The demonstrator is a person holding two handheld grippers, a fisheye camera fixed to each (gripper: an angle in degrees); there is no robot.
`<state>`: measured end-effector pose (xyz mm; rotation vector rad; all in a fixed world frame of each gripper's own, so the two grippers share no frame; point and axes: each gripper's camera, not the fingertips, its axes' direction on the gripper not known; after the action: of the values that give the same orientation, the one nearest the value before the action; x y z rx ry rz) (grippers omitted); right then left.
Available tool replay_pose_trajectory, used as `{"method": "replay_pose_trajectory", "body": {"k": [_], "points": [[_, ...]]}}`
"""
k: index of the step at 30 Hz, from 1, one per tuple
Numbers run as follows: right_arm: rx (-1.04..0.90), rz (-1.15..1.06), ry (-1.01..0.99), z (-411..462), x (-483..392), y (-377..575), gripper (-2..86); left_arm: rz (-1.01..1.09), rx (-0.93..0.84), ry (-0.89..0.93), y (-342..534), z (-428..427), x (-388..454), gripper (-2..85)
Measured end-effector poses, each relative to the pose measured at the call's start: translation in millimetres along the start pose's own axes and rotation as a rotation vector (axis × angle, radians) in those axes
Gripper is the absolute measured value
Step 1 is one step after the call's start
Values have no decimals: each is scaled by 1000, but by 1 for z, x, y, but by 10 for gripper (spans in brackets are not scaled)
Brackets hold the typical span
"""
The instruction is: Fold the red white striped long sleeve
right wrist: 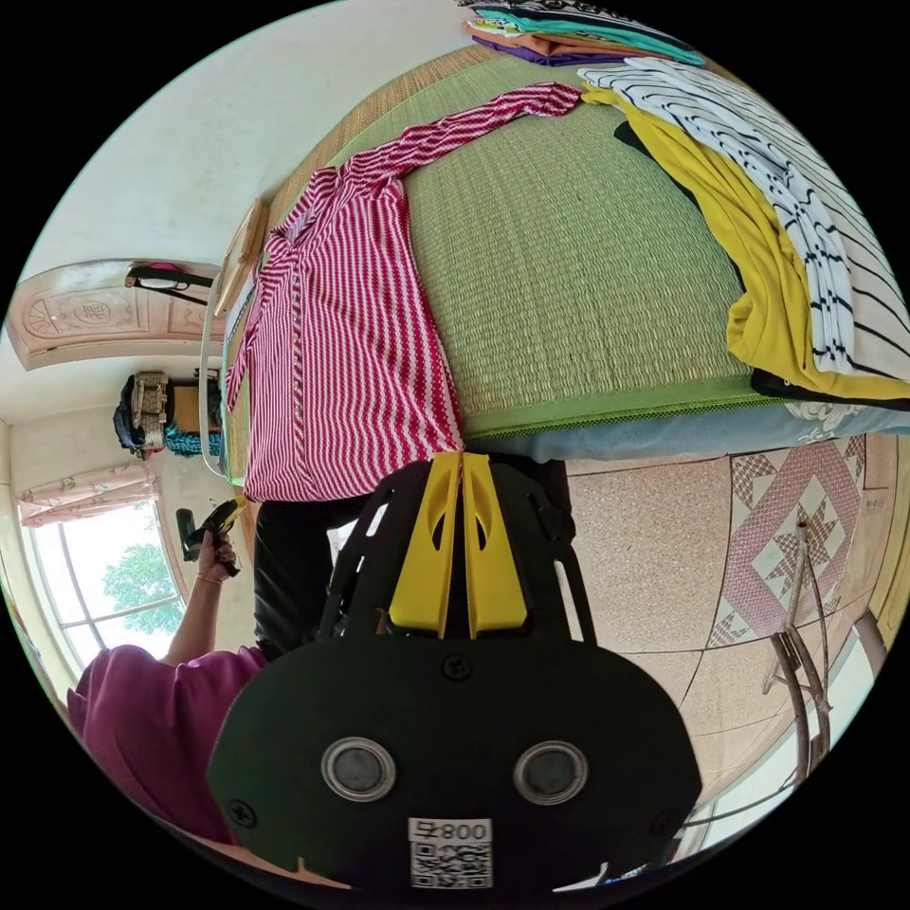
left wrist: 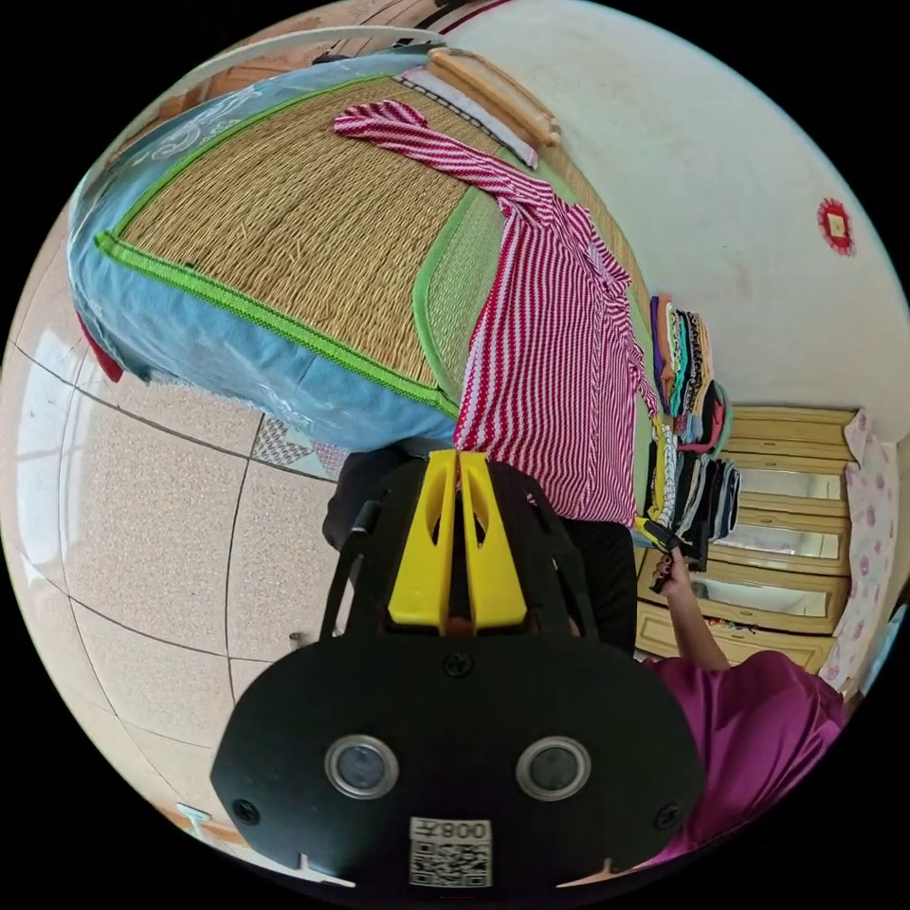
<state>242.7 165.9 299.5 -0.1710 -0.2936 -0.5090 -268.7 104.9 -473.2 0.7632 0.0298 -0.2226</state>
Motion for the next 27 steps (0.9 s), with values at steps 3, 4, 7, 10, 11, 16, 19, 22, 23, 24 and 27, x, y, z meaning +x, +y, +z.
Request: {"method": "replay_pose_trajectory", "body": {"k": [3, 4, 7, 10, 11, 16, 19, 22, 23, 24, 27], "points": [[5, 14, -29, 6, 7, 0, 1, -1, 4, -21, -8, 10, 3, 2], [3, 15, -35, 9, 9, 0, 1, 2, 2, -33, -10, 12, 4, 2], [-12, 15, -44, 21, 14, 1, 1, -19, -14, -71, -19, 27, 2, 2], [-14, 36, -87, 32, 22, 3, 1, -47, 4, -44, -28, 42, 3, 3], [-14, 41, -97, 34, 24, 3, 1, -43, 3, -52, -33, 48, 8, 3], [-10, 79, -157, 50, 45, 6, 2, -9, -29, -117, -53, 75, 31, 3], [-6, 87, -175, 58, 52, 7, 3, 1, -43, -139, -64, 92, 47, 2], [-14, 82, -172, 64, 56, 7, 3, 6, -51, -154, -74, 107, 64, 1], [-17, 80, -173, 65, 57, 7, 3, 8, -46, -164, -77, 113, 72, 1], [-31, 76, -178, 68, 57, 7, 3, 12, -47, -171, -79, 119, 80, 1], [-39, 64, -188, 75, 59, 9, 2, 5, -51, -167, -87, 137, 97, 1]]}}
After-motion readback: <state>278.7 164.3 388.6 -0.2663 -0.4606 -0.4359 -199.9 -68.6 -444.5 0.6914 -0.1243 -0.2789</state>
